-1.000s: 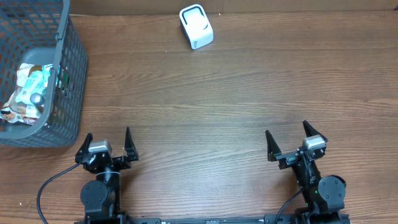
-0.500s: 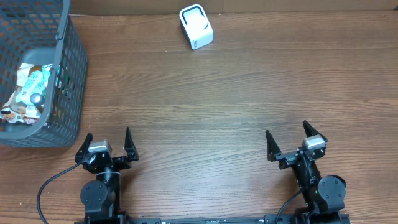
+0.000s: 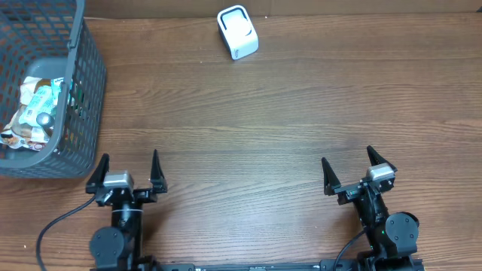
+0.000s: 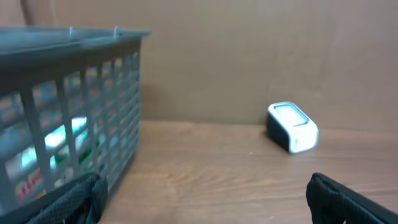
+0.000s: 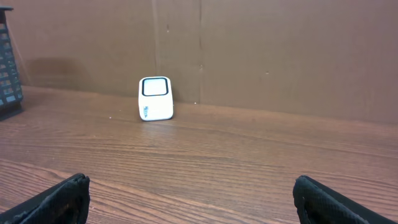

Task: Scan the item barcode
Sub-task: 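Move the left gripper over the grey basket and reach down inside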

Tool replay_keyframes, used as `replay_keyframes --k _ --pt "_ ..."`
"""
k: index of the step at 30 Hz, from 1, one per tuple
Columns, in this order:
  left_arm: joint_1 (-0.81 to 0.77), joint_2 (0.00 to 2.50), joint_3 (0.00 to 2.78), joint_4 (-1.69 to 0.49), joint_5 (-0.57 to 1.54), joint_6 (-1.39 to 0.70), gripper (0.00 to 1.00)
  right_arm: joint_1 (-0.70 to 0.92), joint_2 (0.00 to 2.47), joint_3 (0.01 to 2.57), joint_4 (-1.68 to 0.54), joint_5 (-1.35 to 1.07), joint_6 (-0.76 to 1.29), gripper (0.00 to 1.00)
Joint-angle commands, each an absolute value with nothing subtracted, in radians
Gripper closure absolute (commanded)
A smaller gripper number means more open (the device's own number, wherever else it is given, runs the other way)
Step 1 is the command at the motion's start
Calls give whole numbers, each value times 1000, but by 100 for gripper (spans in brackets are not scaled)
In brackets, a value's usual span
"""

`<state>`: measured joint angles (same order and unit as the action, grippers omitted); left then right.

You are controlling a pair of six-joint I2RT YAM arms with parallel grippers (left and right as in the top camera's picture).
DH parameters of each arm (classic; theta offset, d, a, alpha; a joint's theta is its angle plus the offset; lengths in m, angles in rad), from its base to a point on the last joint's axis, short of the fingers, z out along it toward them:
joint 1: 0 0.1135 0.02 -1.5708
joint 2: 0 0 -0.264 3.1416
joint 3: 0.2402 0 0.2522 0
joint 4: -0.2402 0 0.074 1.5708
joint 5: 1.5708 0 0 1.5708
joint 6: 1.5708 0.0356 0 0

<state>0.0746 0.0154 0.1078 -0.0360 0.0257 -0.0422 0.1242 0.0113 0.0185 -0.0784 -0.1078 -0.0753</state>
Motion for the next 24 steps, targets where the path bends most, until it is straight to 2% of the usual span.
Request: replay_keyframes --k 1,9,20,24 --pt "78 22 312 -121 82 -15 0 122 4 8 -74 -113 -76 0" --pt "78 293 784 -467 90 -34 0 122 4 8 -73 -113 -76 0" --pt "78 1007 1604 -1176 113 -33 0 122 4 8 -74 -114 -76 0" --pt "78 1214 1783 -1289 152 -34 0 122 4 8 -73 -113 -76 0"
